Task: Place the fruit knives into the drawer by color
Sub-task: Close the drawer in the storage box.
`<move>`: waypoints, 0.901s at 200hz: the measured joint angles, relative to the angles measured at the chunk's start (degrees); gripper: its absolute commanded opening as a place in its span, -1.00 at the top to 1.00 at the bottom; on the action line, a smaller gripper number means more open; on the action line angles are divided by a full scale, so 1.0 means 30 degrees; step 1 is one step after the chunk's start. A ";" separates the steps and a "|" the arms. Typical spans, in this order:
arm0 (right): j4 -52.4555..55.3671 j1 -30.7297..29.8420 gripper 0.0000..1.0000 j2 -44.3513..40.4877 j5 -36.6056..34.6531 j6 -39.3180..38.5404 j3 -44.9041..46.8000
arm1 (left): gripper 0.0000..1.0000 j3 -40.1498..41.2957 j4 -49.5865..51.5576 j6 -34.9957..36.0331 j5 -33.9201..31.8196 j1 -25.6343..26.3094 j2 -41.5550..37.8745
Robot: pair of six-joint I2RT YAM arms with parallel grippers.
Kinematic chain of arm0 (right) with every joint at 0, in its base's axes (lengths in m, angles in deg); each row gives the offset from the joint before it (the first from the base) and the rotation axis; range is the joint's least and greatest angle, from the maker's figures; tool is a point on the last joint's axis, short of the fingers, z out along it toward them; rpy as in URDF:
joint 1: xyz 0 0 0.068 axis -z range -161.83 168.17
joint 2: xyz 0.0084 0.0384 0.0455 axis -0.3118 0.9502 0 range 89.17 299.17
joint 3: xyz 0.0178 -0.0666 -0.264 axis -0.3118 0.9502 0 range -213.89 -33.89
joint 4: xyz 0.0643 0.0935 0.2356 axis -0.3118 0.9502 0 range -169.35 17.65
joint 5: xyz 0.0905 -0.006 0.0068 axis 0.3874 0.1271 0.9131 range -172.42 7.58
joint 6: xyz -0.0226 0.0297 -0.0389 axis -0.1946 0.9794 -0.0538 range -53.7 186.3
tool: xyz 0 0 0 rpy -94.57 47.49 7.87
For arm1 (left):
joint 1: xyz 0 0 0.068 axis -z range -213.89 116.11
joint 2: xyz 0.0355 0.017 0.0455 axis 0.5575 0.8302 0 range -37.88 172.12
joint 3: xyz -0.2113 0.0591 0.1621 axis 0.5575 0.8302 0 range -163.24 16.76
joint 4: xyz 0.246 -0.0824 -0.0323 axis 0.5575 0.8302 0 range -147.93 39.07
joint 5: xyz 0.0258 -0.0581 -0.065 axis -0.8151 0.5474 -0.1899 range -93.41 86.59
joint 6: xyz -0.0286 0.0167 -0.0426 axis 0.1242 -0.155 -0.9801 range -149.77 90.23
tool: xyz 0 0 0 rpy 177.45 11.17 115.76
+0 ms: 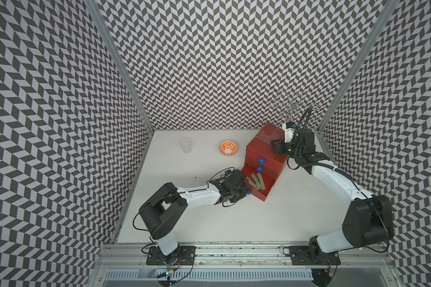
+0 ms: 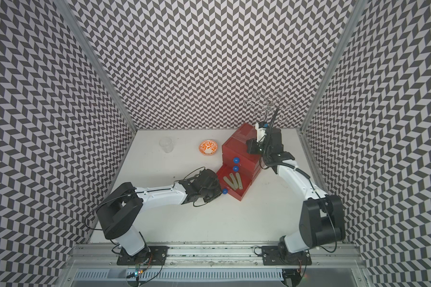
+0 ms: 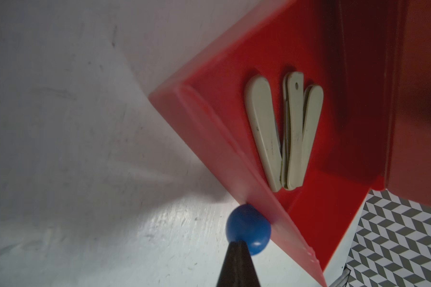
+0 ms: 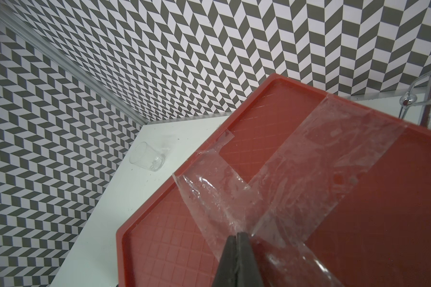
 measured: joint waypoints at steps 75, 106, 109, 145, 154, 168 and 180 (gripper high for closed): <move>-0.0138 0.0000 0.93 0.0102 -0.0146 -0.0007 0.0044 | 1.00 -0.1960 0.0153 0.0539 -0.0051 -0.0743 0.2266; -0.0240 0.0000 0.93 0.0131 -0.0240 -0.0015 0.0058 | 1.00 -0.3162 -0.0153 0.0692 0.0029 -0.0903 0.3512; -0.0240 0.0000 0.93 0.0131 -0.0240 -0.0015 0.0058 | 1.00 -0.3315 -0.0226 0.0729 0.0029 -0.0911 0.3585; -0.0299 0.0000 0.93 0.0131 -0.0248 -0.0015 0.0095 | 1.00 -0.4940 -0.1253 0.0801 0.0138 -0.1137 0.4437; -0.0299 0.0000 0.93 0.0131 -0.0255 -0.0022 0.0095 | 1.00 -0.5268 -0.1428 0.0801 0.0182 -0.1151 0.4532; -0.0299 0.0000 0.93 0.0131 -0.0262 -0.0015 0.0095 | 1.00 -0.5814 -0.1712 0.0809 0.0182 -0.1151 0.4685; -0.0299 0.0000 0.93 0.0131 -0.0262 -0.0022 0.0102 | 1.00 -0.6186 -0.1989 0.0809 0.0182 -0.1151 0.4860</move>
